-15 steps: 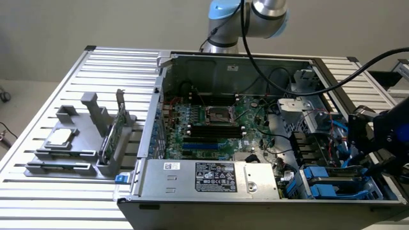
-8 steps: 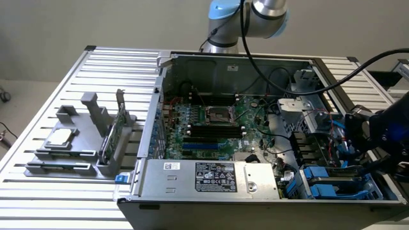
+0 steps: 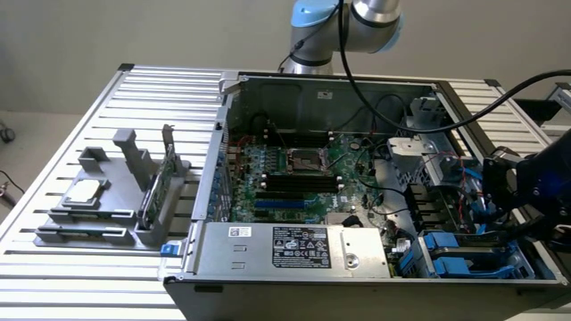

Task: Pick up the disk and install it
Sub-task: 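Insert the first disk wire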

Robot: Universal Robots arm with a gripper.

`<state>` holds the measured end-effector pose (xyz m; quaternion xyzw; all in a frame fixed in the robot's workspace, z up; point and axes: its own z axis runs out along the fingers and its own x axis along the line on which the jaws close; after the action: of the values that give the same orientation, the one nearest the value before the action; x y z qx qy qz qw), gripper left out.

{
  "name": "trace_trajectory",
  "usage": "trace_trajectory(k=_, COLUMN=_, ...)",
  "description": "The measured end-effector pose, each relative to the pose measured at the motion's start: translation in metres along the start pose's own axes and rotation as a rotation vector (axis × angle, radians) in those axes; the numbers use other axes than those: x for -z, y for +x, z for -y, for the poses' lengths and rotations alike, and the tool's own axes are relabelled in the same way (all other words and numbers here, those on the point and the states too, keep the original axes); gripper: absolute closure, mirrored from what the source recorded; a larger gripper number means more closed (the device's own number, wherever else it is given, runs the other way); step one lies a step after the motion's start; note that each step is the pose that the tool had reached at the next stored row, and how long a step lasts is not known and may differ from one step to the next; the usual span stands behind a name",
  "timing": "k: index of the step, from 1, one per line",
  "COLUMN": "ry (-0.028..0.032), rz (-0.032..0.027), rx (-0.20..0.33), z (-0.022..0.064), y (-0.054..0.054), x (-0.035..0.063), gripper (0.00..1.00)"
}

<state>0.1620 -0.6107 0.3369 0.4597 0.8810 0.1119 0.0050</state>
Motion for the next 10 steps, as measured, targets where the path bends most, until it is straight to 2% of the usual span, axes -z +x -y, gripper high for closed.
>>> trace_trajectory(k=5, ry=-0.0026, rz=-0.0063, rx=-0.004, z=-0.0013, y=0.0020, x=-0.0015, gripper=0.66)
trace_trajectory(k=10, ry=-0.0016, rz=-0.0100, rx=-0.009, z=-0.0026, y=0.0027, x=-0.0029, gripper=0.66)
